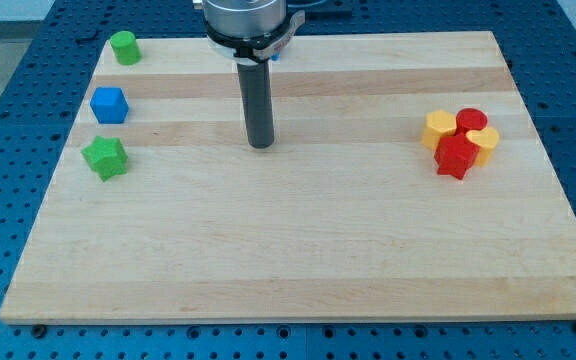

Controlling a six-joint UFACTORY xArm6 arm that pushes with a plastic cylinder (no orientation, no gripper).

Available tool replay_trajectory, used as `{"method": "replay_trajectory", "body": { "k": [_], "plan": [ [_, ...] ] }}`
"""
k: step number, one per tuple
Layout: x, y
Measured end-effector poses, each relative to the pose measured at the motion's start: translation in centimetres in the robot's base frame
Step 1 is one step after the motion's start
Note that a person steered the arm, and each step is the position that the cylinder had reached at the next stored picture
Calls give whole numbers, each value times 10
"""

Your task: Move your arm towards center right

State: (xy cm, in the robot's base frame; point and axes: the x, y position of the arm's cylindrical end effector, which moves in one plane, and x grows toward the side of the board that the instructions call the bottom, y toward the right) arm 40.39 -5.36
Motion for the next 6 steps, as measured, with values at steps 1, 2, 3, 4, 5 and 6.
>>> {"method": "replay_trajectory", "body": {
  "k": [1,2,3,4,5,6],
  "plan": [
    [41,19],
    [74,66],
    [100,144],
    [103,225],
    [103,301],
    [99,339]
  ]
}}
